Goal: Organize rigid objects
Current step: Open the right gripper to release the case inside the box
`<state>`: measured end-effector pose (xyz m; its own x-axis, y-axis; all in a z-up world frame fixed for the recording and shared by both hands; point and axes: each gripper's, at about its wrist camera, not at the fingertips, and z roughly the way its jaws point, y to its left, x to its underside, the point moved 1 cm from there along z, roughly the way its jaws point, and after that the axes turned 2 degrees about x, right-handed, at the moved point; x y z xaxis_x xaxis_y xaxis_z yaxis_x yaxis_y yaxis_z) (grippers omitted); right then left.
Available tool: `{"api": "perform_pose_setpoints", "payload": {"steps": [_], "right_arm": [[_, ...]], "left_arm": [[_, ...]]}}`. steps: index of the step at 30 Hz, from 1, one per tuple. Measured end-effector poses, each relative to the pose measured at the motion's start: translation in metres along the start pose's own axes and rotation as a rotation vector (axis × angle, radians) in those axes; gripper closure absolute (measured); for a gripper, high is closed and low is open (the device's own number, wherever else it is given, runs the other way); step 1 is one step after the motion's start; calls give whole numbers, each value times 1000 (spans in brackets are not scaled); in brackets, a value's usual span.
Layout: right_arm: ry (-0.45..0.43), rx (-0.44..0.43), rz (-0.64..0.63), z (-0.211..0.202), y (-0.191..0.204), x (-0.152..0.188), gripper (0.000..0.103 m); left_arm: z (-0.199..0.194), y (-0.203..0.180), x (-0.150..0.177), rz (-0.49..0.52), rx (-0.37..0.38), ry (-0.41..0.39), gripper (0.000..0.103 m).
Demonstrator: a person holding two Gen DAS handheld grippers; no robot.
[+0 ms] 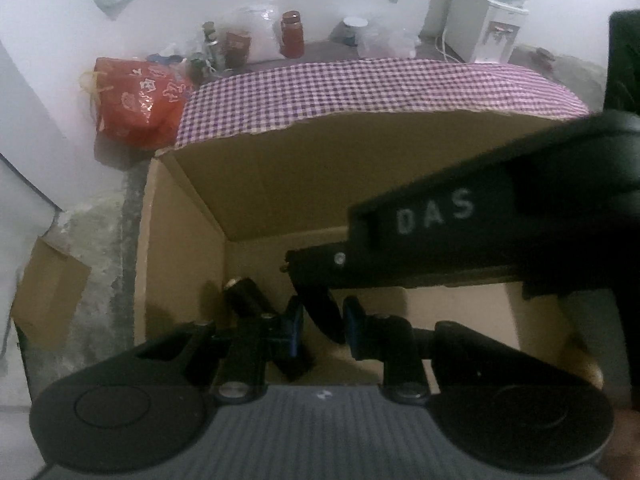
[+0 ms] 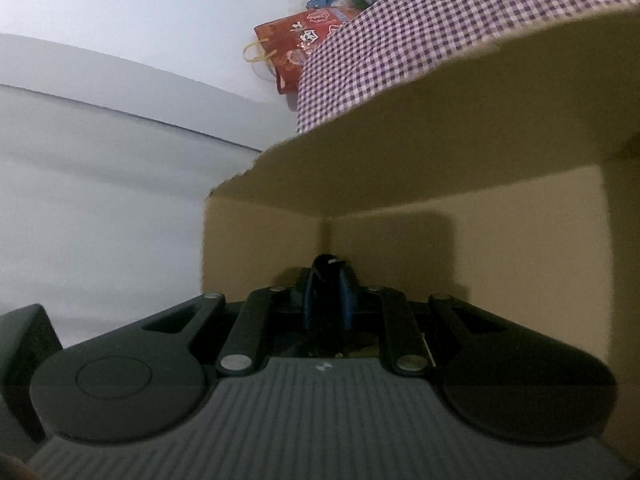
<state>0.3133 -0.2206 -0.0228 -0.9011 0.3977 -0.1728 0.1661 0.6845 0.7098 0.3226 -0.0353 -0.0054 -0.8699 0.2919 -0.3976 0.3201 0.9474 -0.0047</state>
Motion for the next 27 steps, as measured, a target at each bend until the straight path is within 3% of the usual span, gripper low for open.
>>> {"api": "perform_pose_setpoints", "payload": {"steps": [3,6,12,21,27], "right_arm": [[-8,-32,13,3,-5,-3,88],[-25,-58,19,2,-6,-5,87],[-64,-83,13,-22,-6,2,86],[-161,-151,-35,-117,2,37,83],[-256,-234,-85,-198,2,97,80]], "left_arm": [[6,-1,-4,-3,0,-17,78],[4,-3,-3,-4,-10,-39,66],[-18,0,-1,-6,11,-88,60],[-108,4,34,14,75,-252,37],[-180,3,82,29,148,-387,15]]}}
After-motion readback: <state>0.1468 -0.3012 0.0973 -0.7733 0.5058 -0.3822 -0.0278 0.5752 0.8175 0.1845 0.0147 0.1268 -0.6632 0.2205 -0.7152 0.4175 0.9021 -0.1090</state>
